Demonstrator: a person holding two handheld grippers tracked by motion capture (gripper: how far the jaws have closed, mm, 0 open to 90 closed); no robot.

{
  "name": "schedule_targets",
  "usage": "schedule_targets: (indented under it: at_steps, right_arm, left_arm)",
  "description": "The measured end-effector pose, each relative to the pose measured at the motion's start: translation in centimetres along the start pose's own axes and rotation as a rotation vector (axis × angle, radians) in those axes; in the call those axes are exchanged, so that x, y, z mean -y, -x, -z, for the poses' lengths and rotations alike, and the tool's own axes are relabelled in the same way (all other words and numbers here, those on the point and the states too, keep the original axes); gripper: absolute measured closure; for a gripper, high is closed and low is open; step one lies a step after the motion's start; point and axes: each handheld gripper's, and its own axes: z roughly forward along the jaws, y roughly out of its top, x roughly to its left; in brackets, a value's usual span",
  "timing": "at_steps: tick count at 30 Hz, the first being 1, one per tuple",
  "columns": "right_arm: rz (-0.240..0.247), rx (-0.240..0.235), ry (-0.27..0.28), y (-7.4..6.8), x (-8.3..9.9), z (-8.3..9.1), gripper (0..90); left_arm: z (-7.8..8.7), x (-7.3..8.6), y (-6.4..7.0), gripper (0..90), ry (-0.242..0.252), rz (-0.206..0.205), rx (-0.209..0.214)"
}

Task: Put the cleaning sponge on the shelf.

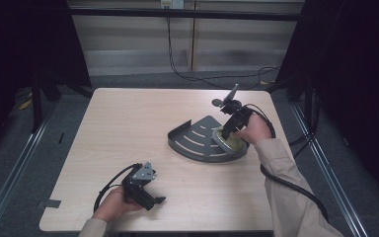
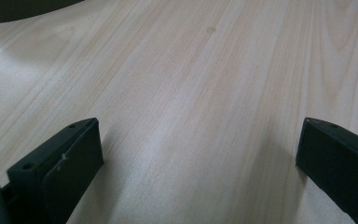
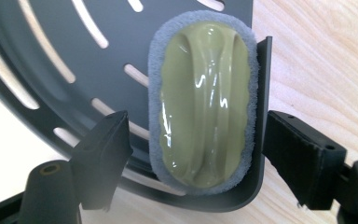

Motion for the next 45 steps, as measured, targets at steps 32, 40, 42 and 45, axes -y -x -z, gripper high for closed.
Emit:
schedule_targets:
  at_steps: [32,40,42,45]
  right_arm:
    - [0.121,-0.044,-0.01,-2.7,4.5,1.7,22.5]
    - [0.148,-0.054,0.002,-3.6,6.3,1.4,21.4]
    - [0.152,-0.056,0.013,-3.7,6.7,1.5,21.0]
    - [0.165,-0.058,0.025,-4.1,7.2,1.3,20.9]
  left_arm:
    - [0.0,0.0,0.0,0.0,0.0,0.004,0.002]
    - [0.0,0.0,0.0,0.0,-0.001,0.004,0.002]
    - [0.0,0.0,0.0,0.0,0.0,0.004,0.0]
    - [0.0,0.0,0.0,0.0,0.0,0.004,0.0]
